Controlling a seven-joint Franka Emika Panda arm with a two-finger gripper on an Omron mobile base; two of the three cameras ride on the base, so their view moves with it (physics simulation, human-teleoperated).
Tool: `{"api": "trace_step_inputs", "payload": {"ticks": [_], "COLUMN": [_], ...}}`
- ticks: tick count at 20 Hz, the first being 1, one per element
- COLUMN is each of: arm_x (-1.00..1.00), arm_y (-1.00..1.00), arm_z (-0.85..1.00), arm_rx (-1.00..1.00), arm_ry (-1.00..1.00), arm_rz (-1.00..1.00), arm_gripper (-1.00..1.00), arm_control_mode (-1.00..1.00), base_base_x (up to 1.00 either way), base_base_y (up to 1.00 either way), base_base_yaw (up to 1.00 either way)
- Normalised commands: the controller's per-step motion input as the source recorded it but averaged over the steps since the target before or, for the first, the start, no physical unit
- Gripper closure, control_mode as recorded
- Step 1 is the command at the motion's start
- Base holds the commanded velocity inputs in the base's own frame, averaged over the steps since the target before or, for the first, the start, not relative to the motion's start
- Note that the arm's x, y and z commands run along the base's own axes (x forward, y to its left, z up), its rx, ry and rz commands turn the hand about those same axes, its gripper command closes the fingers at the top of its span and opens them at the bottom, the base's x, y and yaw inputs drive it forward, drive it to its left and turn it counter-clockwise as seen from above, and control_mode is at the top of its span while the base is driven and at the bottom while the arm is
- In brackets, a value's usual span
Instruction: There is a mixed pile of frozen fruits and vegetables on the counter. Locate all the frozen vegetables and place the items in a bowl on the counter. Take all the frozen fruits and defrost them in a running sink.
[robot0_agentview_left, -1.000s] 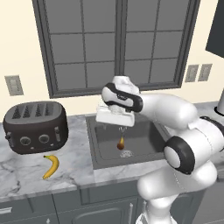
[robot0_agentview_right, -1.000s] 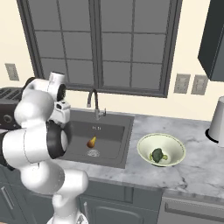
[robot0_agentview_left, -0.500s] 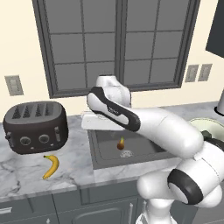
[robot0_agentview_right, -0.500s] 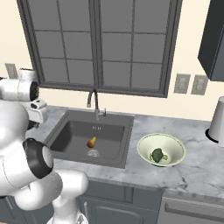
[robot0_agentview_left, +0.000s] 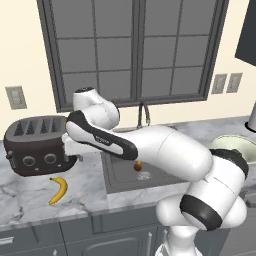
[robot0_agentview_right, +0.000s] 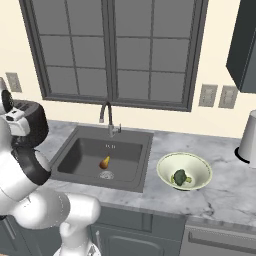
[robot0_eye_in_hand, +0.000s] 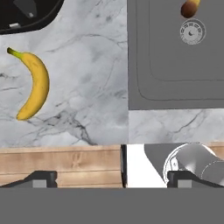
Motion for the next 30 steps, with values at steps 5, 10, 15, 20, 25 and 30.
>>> {"api": "trace_step_inputs", "payload": {"ticks": [5,10,15,20,25,30], "arm_x": [0.00,0.14,0.14,0.12,0.10,0.13], "arm_y": [0.43,0.17,0.27,0.38,0.34,0.26], "arm_z": [-0.26,-0.22,-0.24,-0.14,-0.21,-0.28], "arm_rx": [0.01,0.07,0.00,0.00,0.00,0.00], "arm_ry": [-0.08,-0.01,0.00,0.00,0.00,0.00], "arm_rz": [-0.01,-0.10,-0.07,0.00,0.00,0.00], "arm_gripper": [-1.00,-1.00,-1.00,-1.00,-1.00,-1.00], "arm_control_mode": [-1.00,-1.00,-1.00,-1.00,-1.00,-1.00], "base_base_x": [0.00,0.00,0.00,0.00,0.00,0.00], "base_base_y": [0.00,0.00,0.00,0.00,0.00,0.00], "base_base_yaw": [0.00,0.00,0.00,0.00,0.00,0.00]}}
